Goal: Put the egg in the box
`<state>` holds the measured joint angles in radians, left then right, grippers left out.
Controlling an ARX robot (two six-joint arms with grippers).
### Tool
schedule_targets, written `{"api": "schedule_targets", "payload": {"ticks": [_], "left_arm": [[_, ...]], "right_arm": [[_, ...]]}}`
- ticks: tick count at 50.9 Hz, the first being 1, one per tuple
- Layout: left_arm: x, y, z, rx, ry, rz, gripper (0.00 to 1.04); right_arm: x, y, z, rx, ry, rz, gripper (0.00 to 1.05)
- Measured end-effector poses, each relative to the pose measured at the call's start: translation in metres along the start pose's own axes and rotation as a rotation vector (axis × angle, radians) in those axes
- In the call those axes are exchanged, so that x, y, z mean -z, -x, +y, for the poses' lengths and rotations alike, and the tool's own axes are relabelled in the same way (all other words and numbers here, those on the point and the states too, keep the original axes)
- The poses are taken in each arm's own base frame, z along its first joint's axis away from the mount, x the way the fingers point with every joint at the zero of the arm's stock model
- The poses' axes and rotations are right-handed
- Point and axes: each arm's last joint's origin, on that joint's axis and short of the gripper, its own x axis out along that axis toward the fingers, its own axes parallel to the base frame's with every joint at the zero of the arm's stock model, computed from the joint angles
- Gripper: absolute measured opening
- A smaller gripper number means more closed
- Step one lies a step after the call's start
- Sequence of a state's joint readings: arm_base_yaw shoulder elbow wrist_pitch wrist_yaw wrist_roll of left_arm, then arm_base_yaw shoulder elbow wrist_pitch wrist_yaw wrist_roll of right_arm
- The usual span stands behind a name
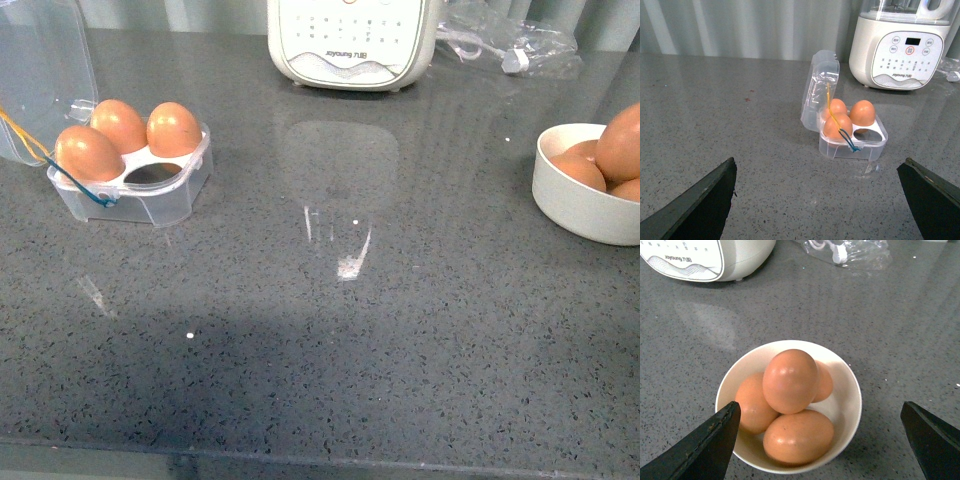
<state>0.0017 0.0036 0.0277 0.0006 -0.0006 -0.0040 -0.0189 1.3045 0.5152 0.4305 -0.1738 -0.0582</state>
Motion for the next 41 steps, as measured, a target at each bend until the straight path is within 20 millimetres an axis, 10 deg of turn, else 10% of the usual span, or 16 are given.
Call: {"api": "schedule_targets", "payload": {"ticks": [41], "left_arm": [[0.0,0.0,0.0,0.0,0.0,0.0,0.98]], "right_arm": [[-0.008,-0.058,0.018,-0.044,-0.034,0.023,0.97]]}}
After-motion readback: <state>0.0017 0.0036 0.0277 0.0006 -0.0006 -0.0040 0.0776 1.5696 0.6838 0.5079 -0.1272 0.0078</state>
